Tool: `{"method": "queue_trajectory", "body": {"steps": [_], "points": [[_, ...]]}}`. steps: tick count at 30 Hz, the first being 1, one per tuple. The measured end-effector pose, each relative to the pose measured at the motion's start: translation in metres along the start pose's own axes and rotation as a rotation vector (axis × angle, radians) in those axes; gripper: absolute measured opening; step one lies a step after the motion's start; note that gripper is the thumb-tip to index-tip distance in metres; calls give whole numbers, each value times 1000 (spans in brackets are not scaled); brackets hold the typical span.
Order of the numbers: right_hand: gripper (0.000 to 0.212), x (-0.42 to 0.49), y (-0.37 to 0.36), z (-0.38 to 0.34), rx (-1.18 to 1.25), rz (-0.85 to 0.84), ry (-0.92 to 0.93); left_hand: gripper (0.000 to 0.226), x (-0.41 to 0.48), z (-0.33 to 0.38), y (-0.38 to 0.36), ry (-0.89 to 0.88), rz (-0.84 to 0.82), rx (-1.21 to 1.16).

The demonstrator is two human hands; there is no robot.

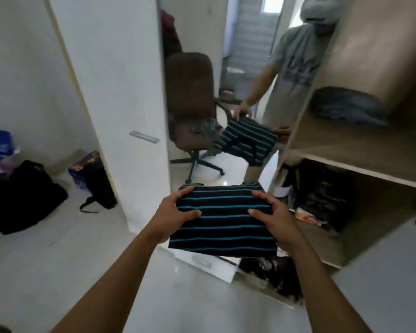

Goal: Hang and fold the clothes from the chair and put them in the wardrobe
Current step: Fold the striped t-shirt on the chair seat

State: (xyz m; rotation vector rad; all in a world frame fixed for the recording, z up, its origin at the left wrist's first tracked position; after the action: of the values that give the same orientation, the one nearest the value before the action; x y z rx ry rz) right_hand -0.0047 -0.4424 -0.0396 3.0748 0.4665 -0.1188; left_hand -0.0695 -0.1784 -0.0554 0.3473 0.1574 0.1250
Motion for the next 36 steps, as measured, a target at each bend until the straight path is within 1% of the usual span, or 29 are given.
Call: {"method": "queue_trajectory", "body": {"steps": [1,5,9,13,18,21,23,24,25,28,29,30,33,34,36], "points": [[44,-16,46,-7,-7,60,5,73,9,24,-42,-32,-48,11],[41,-60,178,-33,-84,217,11,70,22,94,-158,-82,-170,-21],[37,-79,269,-74,-39,311,-16,64,33,172,-234,-125,-252,-73],[36,-64,319,-142,-54,348,112,65,64,262,-253,-252,-246,-30],[43,-8,360,-222,-127,367,367,70,107,366,-249,-431,-109,18],[50,28,378,-253,-137,350,475,72,140,401,-253,-504,-59,17],[53,59,392,-250,-138,328,453,75,172,405,-264,-503,-61,40],[54,78,399,-238,-143,313,394,77,191,396,-273,-462,-81,59],[55,97,406,-218,-148,304,307,78,209,380,-283,-391,-109,77],[58,132,418,-137,-203,255,-50,80,254,312,-313,-169,-225,175],[57,138,420,-118,-224,240,-128,81,267,293,-319,-120,-237,203],[56,144,423,-107,-233,246,-156,81,279,279,-321,-83,-230,192],[55,169,438,-102,-211,312,-126,82,320,259,-317,14,-180,24],[58,177,441,-105,-210,337,-126,82,335,258,-316,28,-162,8],[70,201,453,-108,-234,411,-145,77,363,264,-314,10,-118,86]]}}
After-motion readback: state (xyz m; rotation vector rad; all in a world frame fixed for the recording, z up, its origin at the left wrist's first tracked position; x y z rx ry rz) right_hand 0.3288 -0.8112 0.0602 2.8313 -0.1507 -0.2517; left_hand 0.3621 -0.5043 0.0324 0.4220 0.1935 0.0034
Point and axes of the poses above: each hand's wrist, its own x-axis towards the middle knuckle, its own y-axis out of the back of the hand, z = x × y, the point moved 9 cm from there along x, towards the middle knuckle, and after that the axes turned 9 degrees about x, right-handed, at the moved point
